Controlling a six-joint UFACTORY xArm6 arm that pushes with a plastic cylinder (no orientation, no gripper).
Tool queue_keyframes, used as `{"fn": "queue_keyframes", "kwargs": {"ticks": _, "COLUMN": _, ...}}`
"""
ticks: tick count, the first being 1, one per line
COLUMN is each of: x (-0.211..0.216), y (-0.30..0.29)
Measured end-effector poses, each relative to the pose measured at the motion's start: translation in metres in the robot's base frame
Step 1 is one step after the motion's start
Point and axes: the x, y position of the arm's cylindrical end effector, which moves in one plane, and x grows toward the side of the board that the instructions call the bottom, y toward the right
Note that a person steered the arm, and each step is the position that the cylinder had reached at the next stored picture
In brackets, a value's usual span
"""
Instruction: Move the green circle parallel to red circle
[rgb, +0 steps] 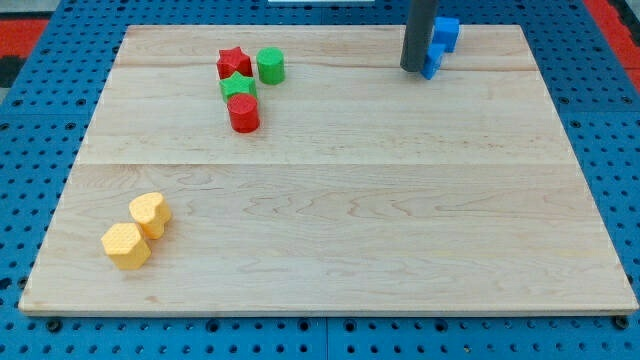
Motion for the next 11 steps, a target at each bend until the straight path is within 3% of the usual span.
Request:
{"fn": "queue_keyframes", "kwargs": {"ticks": 2, "x": 0.0, "y": 0.021}}
{"fn": "queue_keyframes", "kwargs": {"ticks": 3, "x": 0.0, "y": -0.022}}
{"fn": "queue_keyframes", "kwargs": {"ticks": 5, "x": -0.057, "y": -0.124}}
{"fn": "queue_keyframes", "kwargs": {"ticks": 6, "x": -0.05, "y": -0.192}}
{"fn": "queue_keyframes", "kwargs": {"ticks": 7, "x": -0.01, "y": -0.215}}
{"fn": "queue_keyframes", "kwargs": {"ticks": 10, "x": 0.063, "y": -0.083}}
{"fn": "queue_keyframes", "kwargs": {"ticks": 11, "x": 0.083, "y": -0.12}}
